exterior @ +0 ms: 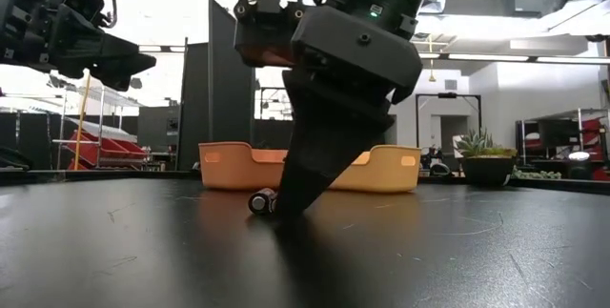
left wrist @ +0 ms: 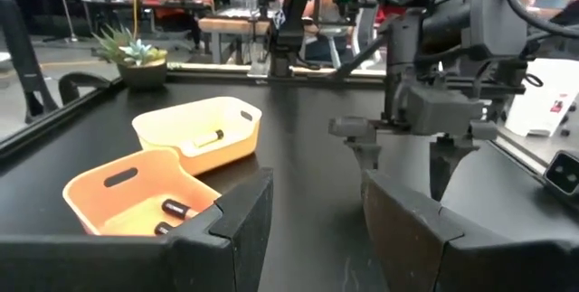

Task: Sort batteries
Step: Put the white battery into the yellow bin

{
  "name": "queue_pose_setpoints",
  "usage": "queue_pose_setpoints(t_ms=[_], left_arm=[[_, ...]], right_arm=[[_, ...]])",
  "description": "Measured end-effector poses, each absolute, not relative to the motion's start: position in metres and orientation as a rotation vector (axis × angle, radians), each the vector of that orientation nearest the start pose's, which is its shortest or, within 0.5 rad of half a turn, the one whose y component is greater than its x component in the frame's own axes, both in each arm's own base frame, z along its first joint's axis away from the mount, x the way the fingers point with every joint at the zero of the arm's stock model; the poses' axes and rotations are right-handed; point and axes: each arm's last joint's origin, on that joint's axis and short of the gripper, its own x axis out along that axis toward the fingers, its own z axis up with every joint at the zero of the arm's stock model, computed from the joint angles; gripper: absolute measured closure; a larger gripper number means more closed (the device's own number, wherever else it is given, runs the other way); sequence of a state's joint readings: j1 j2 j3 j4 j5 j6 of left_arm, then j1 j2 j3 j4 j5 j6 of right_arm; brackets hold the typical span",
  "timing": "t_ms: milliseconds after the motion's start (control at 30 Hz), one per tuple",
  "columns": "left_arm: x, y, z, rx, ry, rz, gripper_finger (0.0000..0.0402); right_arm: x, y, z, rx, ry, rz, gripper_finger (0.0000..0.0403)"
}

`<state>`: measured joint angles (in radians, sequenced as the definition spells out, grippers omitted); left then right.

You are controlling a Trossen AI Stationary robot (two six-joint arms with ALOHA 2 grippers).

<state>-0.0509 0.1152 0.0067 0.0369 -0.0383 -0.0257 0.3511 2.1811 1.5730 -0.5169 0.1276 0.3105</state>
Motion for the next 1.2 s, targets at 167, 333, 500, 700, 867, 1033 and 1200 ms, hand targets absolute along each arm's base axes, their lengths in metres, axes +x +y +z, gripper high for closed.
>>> queue_pose_setpoints(t_ms=[167,333,500,700,867,1033,1200], left_arm=[[0.104,-0.004,0.160,-0.019,0.072,-0.011,0.0235],[0.104,-0.004,0.160,-0.019,0.072,-0.012,0.0235],[0.104,-0.004,0.160,-0.019,0.072,-0.012,0.0235],[0.104,-0.004,0.160,-0.019,0.072,-0.012,0.0235],[0.104,-0.004,0.160,-0.019,0.072,-0.012,0.0235],[0.104,-0.004,0.160,-0.019,0.072,-0.013,0.0235],[0.104,-0.004,0.160,-0.019,0.072,-0.013,0.0235]], right_arm=[[0.424,0.149,0.143,0.015,1.096,0.028,0.0031],[0.427,0.146,0.143,0.024,1.078,0.023,0.0054],[0.428,0.142,0.143,0.028,1.080,0.014,0.0083],[0.428,0.140,0.143,0.026,1.090,0.009,0.0120],[0.427,0.140,0.142,0.022,1.102,0.006,0.0145],[0.427,0.138,0.143,0.022,1.103,0.001,0.0184],[0.427,0.134,0.143,0.011,1.109,0.002,0.0196]])
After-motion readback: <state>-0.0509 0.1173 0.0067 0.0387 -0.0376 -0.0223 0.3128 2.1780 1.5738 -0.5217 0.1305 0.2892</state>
